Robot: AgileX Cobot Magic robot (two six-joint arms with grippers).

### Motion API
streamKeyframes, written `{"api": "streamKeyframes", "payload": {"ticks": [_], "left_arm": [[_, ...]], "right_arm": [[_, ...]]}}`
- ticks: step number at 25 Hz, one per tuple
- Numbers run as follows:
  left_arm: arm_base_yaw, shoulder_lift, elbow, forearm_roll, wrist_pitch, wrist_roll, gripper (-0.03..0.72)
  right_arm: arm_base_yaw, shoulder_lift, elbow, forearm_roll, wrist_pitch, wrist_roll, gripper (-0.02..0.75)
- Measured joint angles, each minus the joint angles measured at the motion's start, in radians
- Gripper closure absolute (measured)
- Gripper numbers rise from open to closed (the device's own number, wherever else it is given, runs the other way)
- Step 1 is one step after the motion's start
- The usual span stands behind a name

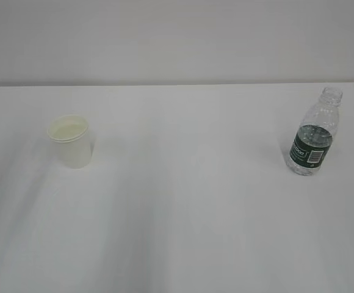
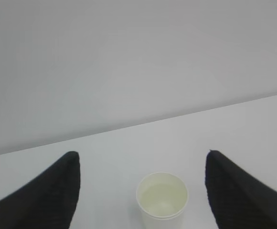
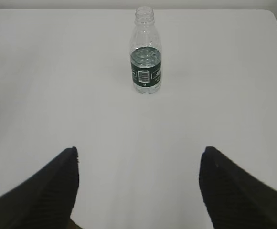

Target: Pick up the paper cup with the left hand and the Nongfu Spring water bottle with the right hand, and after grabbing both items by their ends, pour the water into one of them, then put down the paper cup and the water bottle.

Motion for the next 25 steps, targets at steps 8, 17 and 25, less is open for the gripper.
{"api": "streamKeyframes", "payload": {"ticks": [8,17,25], "left_arm": [[0.000,0.000,0.000,0.009,0.000,0.002,0.101],[0.000,0.000,0.000,0.010,0.000,0.002,0.101],[0.000,0.000,0.000,0.013,0.000,0.002,0.101]], "right_arm": [[0.000,-0.065,0.000,0.000,0.030,0.000,0.150],[0.000,-0.104,0.000,0.000,0.095,0.000,0.150],[0.000,-0.164,0.038,0.002,0.113,0.000,0.150]]}}
